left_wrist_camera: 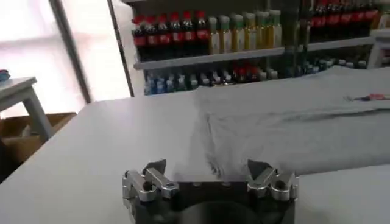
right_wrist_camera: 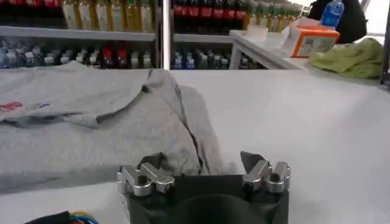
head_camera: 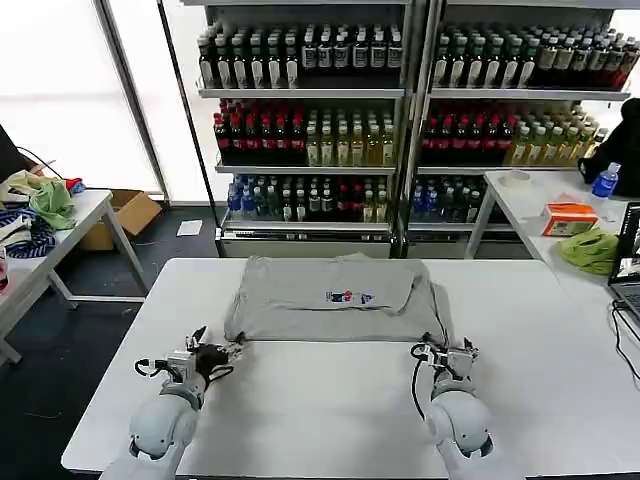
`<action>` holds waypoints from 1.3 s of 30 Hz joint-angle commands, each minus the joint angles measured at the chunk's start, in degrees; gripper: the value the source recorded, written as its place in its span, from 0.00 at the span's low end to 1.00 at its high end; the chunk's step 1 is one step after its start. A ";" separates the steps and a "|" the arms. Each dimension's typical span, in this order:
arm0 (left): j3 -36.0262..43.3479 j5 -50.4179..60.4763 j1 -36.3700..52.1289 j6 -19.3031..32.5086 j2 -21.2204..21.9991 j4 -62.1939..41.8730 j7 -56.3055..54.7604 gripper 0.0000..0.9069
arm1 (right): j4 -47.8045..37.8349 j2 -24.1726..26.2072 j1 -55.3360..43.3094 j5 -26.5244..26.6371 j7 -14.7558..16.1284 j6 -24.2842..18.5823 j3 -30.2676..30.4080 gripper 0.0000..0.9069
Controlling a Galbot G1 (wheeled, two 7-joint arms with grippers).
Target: Fold and organize the clothes.
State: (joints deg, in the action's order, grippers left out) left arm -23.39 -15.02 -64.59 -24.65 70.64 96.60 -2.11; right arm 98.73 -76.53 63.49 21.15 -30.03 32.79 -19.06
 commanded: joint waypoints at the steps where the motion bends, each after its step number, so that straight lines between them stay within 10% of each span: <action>1: 0.75 0.16 0.51 -0.29 0.33 -1.36 -0.03 0.04 | -1.31 -0.48 0.21 0.17 0.14 0.31 0.28 0.02; 26: 1.94 0.73 -1.34 0.38 -0.38 -0.45 0.60 0.00 | 1.79 -0.20 2.99 -0.91 0.99 0.28 0.46 0.00; 39: -2.22 0.35 -9.78 1.57 -2.75 11.93 0.41 0.00 | 16.87 0.58 9.23 -0.84 -0.93 0.23 0.18 0.00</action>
State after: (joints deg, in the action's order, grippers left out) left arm -22.90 -14.60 -68.51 -23.89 69.02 99.66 -1.53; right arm 107.34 -75.98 70.07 20.78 -30.45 33.47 -18.60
